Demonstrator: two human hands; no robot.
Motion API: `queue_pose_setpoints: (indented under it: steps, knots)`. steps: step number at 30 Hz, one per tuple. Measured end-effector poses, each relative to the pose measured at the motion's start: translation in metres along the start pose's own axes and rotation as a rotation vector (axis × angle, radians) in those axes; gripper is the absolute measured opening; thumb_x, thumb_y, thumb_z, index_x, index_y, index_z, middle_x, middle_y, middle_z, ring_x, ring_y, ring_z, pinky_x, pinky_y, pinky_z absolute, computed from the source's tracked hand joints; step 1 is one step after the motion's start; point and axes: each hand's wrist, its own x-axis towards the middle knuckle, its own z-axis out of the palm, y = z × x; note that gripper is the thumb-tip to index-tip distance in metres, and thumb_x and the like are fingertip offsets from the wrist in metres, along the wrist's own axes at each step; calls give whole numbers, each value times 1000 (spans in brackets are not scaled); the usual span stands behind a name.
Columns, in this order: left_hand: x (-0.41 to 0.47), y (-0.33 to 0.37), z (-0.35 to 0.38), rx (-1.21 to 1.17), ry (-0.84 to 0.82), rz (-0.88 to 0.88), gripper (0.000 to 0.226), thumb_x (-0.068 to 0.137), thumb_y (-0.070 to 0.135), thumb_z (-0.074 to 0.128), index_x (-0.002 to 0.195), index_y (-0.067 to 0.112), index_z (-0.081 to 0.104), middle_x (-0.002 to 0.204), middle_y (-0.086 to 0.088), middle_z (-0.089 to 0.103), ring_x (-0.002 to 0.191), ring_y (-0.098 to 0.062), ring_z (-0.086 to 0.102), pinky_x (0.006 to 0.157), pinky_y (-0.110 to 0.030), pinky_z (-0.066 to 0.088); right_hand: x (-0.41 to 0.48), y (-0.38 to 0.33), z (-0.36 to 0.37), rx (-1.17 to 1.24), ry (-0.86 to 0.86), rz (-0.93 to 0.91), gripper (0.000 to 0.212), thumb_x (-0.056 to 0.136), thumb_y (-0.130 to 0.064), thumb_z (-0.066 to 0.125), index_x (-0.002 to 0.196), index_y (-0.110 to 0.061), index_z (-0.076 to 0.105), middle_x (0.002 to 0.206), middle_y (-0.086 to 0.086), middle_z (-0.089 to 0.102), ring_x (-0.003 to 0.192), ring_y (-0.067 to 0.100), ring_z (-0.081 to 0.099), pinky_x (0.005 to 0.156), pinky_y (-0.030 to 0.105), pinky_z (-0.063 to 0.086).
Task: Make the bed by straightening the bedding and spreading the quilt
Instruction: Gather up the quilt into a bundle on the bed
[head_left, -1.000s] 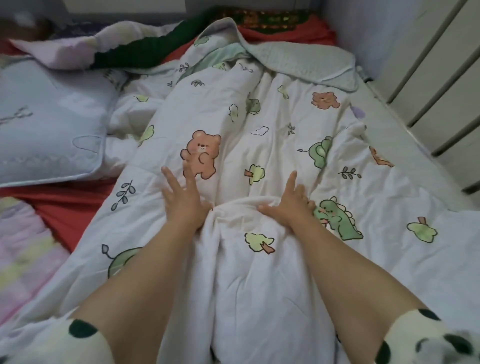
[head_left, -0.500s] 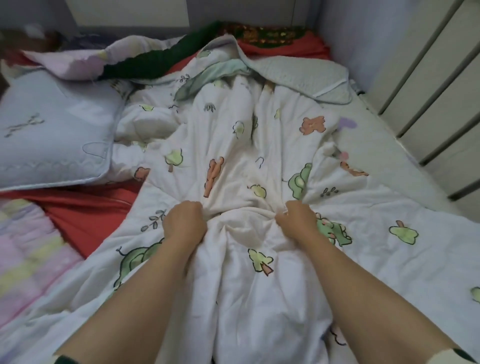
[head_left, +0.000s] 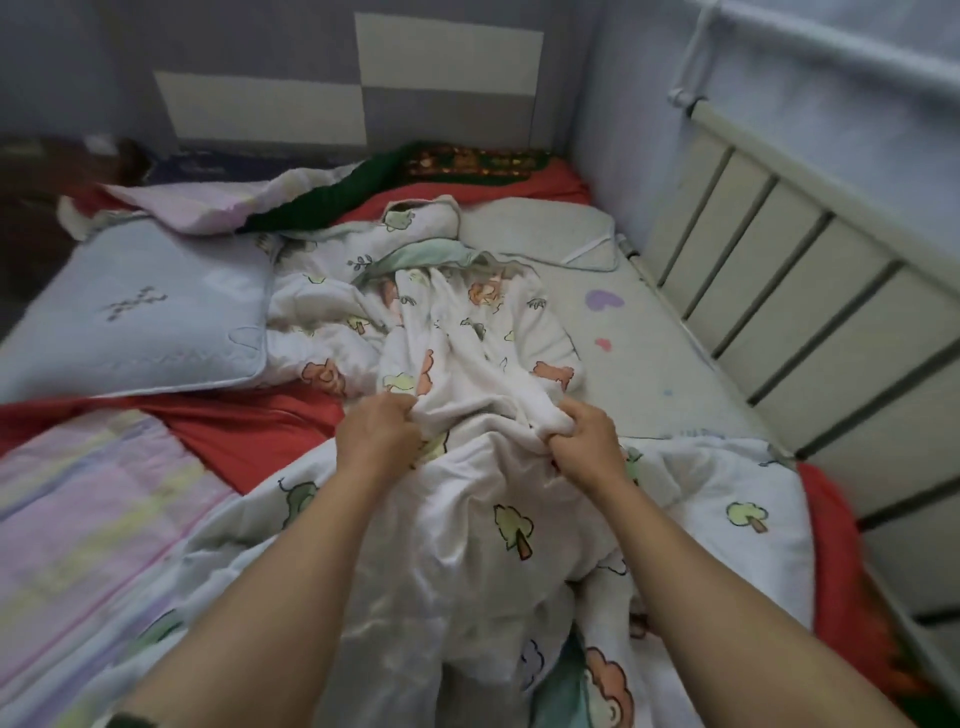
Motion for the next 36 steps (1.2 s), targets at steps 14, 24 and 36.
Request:
queue_pose_setpoints:
  steps: [14,24,36]
  knots:
    - [-201,-25,-100,62,-78,135,22,68,0,47,75,11,64,75,-5,59,83,-31,58,62,-29,36,-225,-80,-55,32,55,-72,24,58,7,47,62,-15,37,59,-3,36,58,14,32,51,28,23]
    - [-255,-65,-79,164,-273,210,26,80,3,45,96,11,63,113,-18,61,104,-35,55,76,-35,41,-277,-18,-21,-56,-162,57,41,55,-15,50,93,-22,62,115,3,65,108,27,58,92,42,50]
    - [-120,-72,-40,-52,-2,85,43,84,0,43,126,9,52,128,-11,55,115,-31,51,92,-37,41,-137,-27,13,90,-85,153,72,70,-59,47,131,-20,46,131,0,52,120,23,51,106,51,36]
